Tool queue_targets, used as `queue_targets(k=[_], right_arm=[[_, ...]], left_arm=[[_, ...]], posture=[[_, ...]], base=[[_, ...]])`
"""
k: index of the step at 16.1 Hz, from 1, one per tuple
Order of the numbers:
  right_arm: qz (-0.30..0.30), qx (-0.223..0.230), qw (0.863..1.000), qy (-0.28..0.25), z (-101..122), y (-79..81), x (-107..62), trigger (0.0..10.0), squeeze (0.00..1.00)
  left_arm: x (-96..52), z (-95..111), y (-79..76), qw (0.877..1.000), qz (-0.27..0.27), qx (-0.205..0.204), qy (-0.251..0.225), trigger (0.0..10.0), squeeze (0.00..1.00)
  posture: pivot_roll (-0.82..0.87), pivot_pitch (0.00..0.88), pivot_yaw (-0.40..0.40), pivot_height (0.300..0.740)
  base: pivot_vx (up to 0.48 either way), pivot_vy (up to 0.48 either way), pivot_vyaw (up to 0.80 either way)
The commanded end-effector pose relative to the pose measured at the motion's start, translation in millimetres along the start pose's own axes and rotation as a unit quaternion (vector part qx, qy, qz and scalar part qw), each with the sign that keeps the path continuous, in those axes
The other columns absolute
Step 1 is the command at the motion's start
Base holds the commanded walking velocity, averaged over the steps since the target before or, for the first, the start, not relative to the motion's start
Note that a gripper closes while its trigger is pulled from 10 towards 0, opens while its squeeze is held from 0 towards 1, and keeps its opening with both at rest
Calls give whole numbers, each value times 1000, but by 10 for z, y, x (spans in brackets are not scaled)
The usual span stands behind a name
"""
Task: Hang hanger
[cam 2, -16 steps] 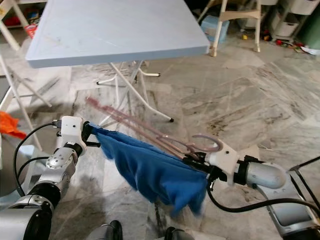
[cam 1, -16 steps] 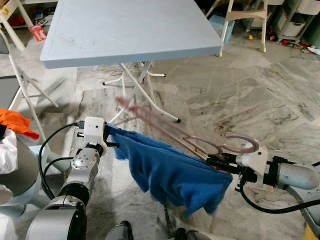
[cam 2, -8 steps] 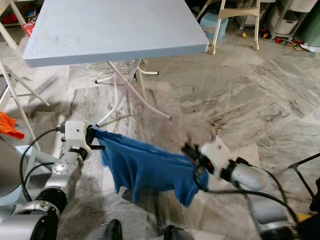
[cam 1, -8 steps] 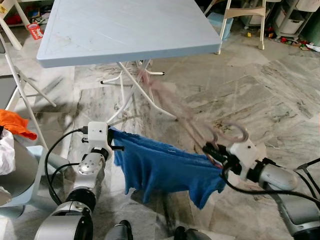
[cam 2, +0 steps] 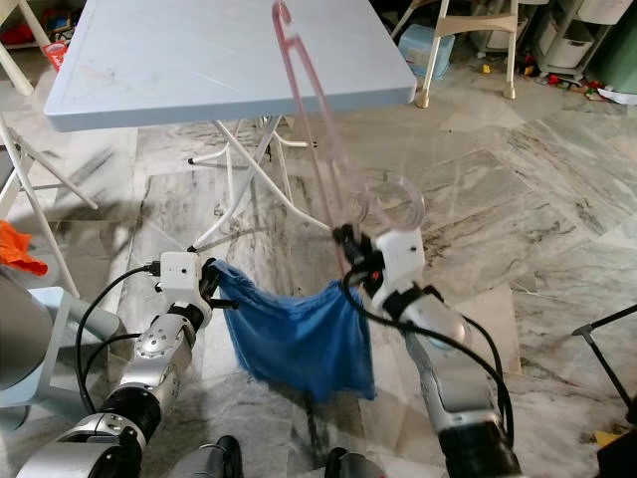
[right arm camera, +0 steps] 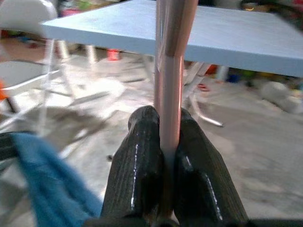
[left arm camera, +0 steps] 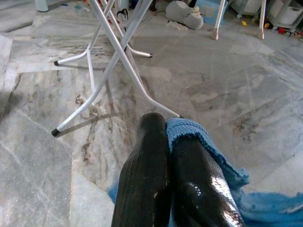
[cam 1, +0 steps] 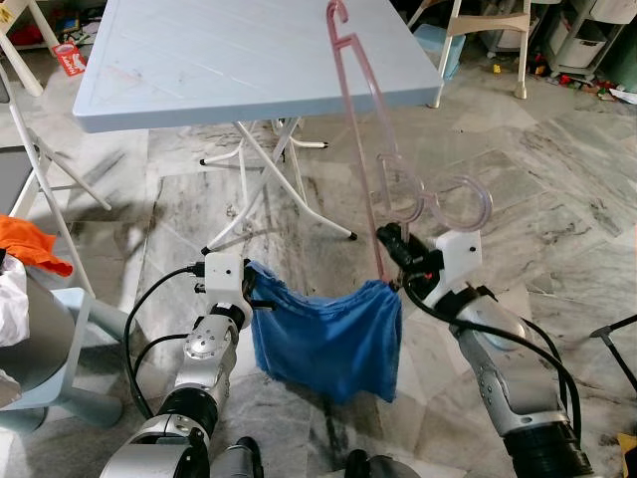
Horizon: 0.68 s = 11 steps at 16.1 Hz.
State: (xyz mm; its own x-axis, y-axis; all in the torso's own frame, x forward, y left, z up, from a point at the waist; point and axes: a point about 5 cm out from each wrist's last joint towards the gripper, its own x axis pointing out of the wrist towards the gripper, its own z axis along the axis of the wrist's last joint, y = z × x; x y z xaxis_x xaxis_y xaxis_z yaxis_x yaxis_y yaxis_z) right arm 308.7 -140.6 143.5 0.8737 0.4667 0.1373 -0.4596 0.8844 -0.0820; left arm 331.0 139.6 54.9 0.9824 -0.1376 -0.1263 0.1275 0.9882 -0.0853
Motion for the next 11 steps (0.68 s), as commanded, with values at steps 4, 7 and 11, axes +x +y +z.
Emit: queue_targets(k=[4,7,11], right_arm=[[-130,51,989,-53,152,-256,57,10000,0],[-152,126,978,-68,159,-247,123,10000,0],[-140,137,978,-75,204,-148,189,10000,0]], left_arm=[[7,44,27,1000,5,-20,-10,0,0],[27,51,-76,999,-15,-30,-9,0,0],[37,47,-274,996,-83,24,-4,10000,0]], posture=[[-61,183,-41,740],[-63,180,-39,740],[-62,176,-33,740]], base=[[0,0,0],[0,0,0],[0,0,0]])
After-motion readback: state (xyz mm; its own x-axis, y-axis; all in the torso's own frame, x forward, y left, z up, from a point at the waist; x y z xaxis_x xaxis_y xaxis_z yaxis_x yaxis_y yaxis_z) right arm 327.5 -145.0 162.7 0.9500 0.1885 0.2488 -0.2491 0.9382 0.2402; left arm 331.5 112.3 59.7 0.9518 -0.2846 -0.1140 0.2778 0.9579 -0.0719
